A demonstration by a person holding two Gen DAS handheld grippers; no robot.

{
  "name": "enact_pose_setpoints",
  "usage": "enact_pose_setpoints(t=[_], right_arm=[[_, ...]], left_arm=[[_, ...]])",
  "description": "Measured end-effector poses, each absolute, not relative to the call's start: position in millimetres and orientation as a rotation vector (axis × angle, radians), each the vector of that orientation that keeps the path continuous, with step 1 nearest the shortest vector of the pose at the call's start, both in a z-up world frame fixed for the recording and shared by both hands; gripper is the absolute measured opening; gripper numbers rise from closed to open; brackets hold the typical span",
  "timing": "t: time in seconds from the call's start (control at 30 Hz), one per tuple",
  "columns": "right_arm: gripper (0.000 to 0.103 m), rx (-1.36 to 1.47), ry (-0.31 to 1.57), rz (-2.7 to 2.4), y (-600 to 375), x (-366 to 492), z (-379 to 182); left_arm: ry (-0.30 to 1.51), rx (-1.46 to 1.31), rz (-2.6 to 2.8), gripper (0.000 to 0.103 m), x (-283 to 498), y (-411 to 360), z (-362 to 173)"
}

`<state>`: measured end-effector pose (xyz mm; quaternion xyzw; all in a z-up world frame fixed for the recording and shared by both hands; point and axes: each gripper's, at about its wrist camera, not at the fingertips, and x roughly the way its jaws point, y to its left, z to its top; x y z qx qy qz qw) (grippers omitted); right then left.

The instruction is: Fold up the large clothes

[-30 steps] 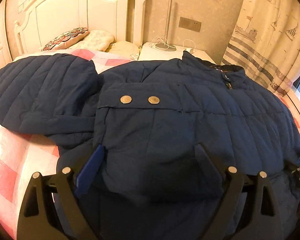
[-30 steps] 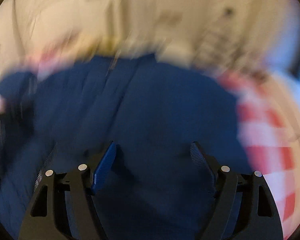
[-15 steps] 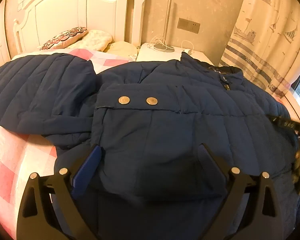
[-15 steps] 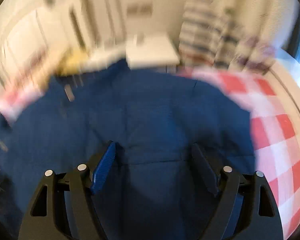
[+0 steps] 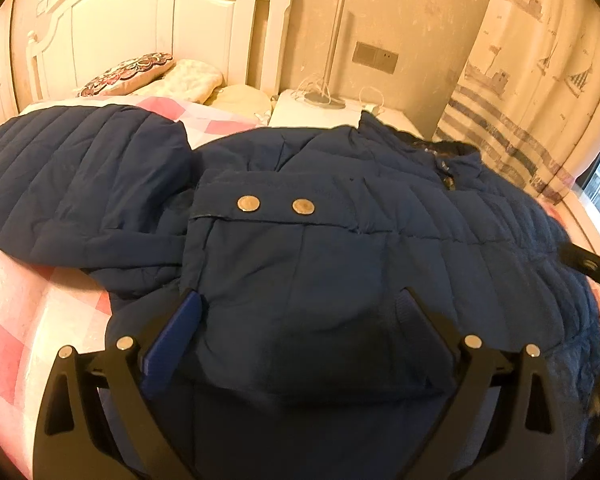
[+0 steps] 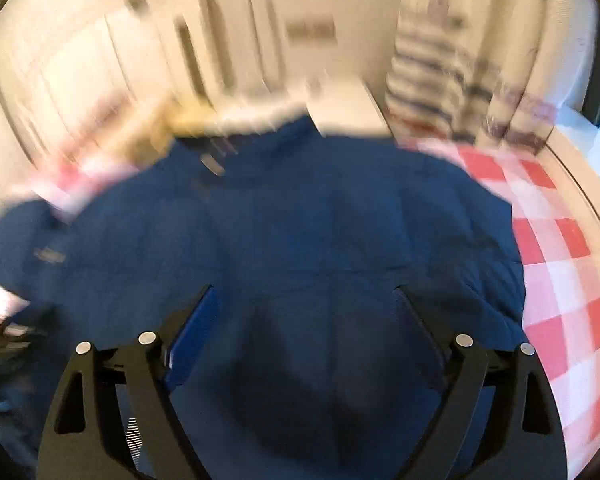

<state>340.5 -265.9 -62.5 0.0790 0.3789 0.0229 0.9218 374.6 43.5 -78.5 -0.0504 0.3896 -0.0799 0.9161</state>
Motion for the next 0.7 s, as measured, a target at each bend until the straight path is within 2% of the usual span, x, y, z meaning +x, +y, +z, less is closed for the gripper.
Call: enact_pose_setpoints(t=[0.1,0.23,0.47,0.7], right_arm=[[0.094,0.061,0.934,0.131,-241.5,331.6,-91.8],[0.094,-0.058,0.884,0.081,-230.6,316.7,-105.5],[0.095,-0.055,0.883,0.07,-231.0,313.5,-107.1],[0.095,-0.057,0.874,0.064,-222.4,307.8,-103.7]], left_arm=[[0.761,-0.155,-0.188,0.097,369.4,52.3,-73.4],[0.625,-0.306,-0.147,0.097,352.6,90.9,-53.8],[0.477,-0.854,0.049,0.101,332.1,251.7,-43.7],[0.439,-1.03,0.324,0.1,337.1,392.9,-57.5]])
